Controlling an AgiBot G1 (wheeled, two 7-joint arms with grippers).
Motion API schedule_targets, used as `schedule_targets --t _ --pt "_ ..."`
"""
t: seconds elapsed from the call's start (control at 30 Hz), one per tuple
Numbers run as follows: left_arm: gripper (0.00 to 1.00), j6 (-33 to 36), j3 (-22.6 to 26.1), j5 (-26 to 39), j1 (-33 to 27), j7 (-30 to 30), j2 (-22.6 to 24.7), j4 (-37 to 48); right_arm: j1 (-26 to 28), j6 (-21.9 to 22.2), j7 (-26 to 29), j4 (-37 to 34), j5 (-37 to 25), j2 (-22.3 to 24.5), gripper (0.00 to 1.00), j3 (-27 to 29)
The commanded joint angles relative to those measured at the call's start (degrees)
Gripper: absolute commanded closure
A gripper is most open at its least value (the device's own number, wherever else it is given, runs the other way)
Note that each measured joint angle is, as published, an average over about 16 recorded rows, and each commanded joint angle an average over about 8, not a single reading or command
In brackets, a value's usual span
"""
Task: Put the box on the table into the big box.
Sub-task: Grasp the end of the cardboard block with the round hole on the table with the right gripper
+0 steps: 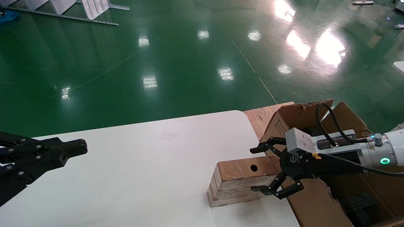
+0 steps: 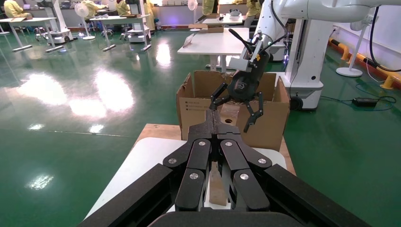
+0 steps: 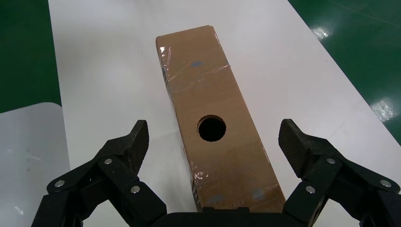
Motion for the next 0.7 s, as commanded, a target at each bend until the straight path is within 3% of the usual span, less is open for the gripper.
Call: schedule_targets --t 0.03,0.07,0.3,0.33,0.57,0.6,0.7 --pt "0.99 -0.01 0.00 0.00 0.00 0.00 0.00 0.00 0.31 -0.01 -0.12 -0.36 0.12 -0.05 0.00 -0.45" --pt "0.91 -0.01 0.00 0.00 0.01 0.00 0.00 0.01 0.38 -0.01 -0.14 -0.42 0.15 -0.06 0.00 -0.55" --pt "0.04 -0.01 0.00 0.00 0.01 0.00 0.00 0.01 0.38 -0.03 -0.14 -0.35 0.21 -0.07 0.00 -0.46" --pt "0.00 -0.01 0.00 0.00 0.01 0.00 0.00 0.01 0.35 -0.03 -0.14 -0.32 0.20 -0.07 0.05 -0.42" --pt "0.00 -0.01 0.00 0.00 0.01 0.00 0.00 0.01 0.20 -0.03 -0.11 -0.18 0.13 -0.07 0.92 -0.23" --pt "0.00 -0.01 0.00 0.00 0.01 0.00 0.00 0.01 0.19 -0.03 -0.11 -0.16 0.12 -0.07 0.99 -0.21" --pt "0.00 -0.01 0.00 0.00 0.01 0.00 0.00 0.01 0.14 -0.03 -0.10 -0.12 0.10 -0.06 1.00 -0.16"
